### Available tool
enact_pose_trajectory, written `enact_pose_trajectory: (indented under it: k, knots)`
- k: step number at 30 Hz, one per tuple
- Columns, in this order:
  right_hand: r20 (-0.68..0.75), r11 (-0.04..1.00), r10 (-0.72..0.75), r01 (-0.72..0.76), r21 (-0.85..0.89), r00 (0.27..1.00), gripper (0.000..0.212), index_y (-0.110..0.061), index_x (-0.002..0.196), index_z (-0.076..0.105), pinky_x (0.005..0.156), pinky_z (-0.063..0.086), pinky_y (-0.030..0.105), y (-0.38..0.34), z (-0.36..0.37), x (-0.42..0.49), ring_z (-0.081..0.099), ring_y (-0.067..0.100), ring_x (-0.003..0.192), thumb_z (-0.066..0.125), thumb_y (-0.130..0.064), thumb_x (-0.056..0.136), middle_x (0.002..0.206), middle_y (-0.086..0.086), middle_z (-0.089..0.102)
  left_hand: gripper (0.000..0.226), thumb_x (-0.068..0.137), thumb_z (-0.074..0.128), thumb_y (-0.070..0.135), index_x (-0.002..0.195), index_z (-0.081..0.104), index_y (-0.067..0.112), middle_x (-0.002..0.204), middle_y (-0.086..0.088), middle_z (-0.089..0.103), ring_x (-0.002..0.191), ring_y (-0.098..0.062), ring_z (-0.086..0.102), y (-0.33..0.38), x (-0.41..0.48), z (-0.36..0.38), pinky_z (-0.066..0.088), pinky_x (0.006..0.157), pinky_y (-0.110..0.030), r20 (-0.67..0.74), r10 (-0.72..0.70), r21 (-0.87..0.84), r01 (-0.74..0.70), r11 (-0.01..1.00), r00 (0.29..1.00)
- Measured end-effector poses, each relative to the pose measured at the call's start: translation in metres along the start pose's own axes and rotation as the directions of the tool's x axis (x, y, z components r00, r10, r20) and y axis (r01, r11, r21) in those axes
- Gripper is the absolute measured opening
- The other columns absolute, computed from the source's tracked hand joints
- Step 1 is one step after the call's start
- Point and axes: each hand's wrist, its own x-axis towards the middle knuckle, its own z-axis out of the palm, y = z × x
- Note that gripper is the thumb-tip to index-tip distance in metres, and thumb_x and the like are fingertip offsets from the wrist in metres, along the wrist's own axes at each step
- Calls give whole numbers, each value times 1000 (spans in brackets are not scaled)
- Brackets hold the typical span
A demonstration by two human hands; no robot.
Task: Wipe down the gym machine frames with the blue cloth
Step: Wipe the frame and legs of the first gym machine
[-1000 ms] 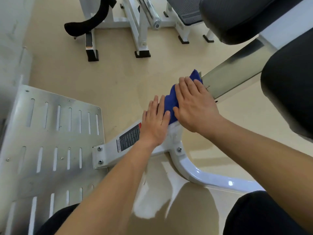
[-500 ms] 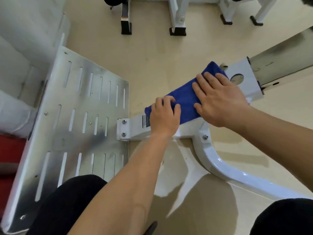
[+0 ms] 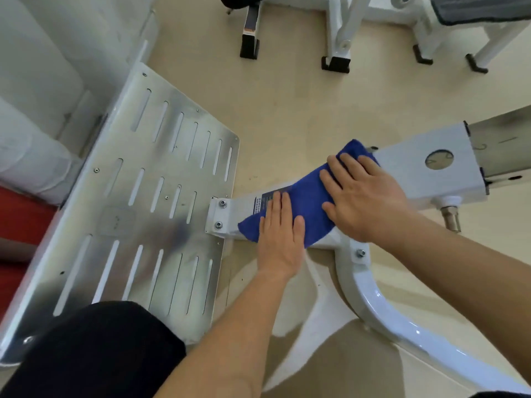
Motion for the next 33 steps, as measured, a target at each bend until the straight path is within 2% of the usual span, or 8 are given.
enact_pose_trajectory:
  k: [4,8,12,18,22,26,29,33]
  knots:
    - [36,996,-85,86,-16,996,68,-12,158,-1,123,4,44,-16,1,-16,1,31,152,14,-48,102,166,13,-4,70,93,-1,49,157,-2,21,166,3,-2,152,-11,-4,-5,-16,-3,5,124,-41,66,-99,-89,105,991,993]
    - [-18,991,-125,124,-49,992,68,-15,156,13,120,15,43,-20,9,34,16,30,149,9,-51,99,164,12,11,55,104,21,28,155,12,9,165,-10,-11,151,-27,-12,-30,34,-13,14,121,-53,218,-44,289,-22,957,975]
    - [-24,994,-105,104,-38,994,67,-15,149,27,111,26,42,-34,16,73,30,29,138,7,-51,96,155,11,28,54,105,32,22,154,13,11,164,-11,-14,151,-29,-12,-46,49,-25,12,120,-54,241,-36,412,-68,909,970]
    - [82,973,-206,213,-90,975,66,-14,158,3,122,8,44,-50,13,22,5,30,152,11,-48,102,166,11,-1,75,94,-9,52,157,-1,12,166,-4,0,152,-18,2,-41,-10,-7,7,124,-42,102,-233,26,231,973,967]
    - [68,961,-259,264,-77,963,66,-16,157,6,121,12,44,-58,15,62,10,30,151,8,-49,101,166,10,4,57,107,21,30,157,3,9,165,-8,-8,152,-23,-7,-64,28,-7,11,123,-47,178,-233,107,217,970,956]
    - [103,966,-256,258,-6,961,55,-24,149,28,100,37,40,-86,24,131,41,26,131,14,-48,101,148,2,39,55,105,34,18,155,12,7,164,-13,-7,151,-29,-7,-94,61,-10,16,120,-44,152,-233,277,185,943,961]
    - [128,968,-251,249,28,960,49,-28,147,30,82,37,38,-106,33,155,48,26,122,17,-45,103,139,1,47,64,104,35,18,155,0,2,164,-14,-4,152,-28,-4,-107,69,-3,8,122,-38,64,-166,320,137,937,984]
    - [95,932,-340,349,-95,936,61,-23,157,10,114,26,45,-105,28,111,26,34,143,11,-49,102,163,9,17,62,105,32,27,156,5,4,164,-13,3,152,-28,0,-108,31,10,8,123,-41,67,-123,338,93,936,990]
